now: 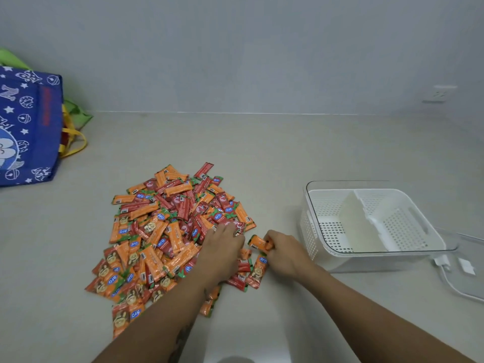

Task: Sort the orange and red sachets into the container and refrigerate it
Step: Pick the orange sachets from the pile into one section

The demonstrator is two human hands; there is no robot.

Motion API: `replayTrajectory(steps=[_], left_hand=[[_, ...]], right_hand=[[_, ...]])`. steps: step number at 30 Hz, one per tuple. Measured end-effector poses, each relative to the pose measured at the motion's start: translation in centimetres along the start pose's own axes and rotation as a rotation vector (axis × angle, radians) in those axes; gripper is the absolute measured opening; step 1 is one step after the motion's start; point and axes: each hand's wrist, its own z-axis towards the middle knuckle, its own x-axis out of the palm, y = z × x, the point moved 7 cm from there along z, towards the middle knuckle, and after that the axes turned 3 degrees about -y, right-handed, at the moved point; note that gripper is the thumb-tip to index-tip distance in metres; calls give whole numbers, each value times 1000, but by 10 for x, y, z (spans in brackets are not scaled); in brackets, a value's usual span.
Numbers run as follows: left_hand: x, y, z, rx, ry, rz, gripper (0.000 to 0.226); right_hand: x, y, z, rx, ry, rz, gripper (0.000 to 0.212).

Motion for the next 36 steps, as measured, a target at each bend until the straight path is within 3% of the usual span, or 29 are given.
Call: replayTrajectory(steps=[4, 9, 11, 15, 18, 22, 26, 30, 36], left_hand=[[-27, 7, -9, 9, -247, -271, 9], [-63, 33, -33, -170, -435, -552, 12], [-64, 47, -43, -240, -422, -513, 4], [-44, 76, -70, -401, -272, -328, 26], [-18, 91, -90, -495, -53, -188, 42], [-4, 94, -103, -538, 57, -169, 37], [-5, 88, -105, -525, 63, -147, 31], [-12, 82, -107, -529, -47, -253, 10], [-19, 69, -107, -487, -162, -435, 18]], right_hand=[[-3, 3, -11, 43, -42, -2, 4], [12, 22, -24, -159, 8, -246, 29], [27, 22, -28, -223, 40, -350, 33], [35, 18, -30, -227, 9, -421, 28], [31, 15, -30, -215, -12, -495, 29], [25, 14, -30, -232, -62, -506, 26], [15, 28, -32, -218, -49, -199, 5], [18, 52, -29, -250, 1, -88, 20], [55, 61, -25, -175, 187, -137, 41]])
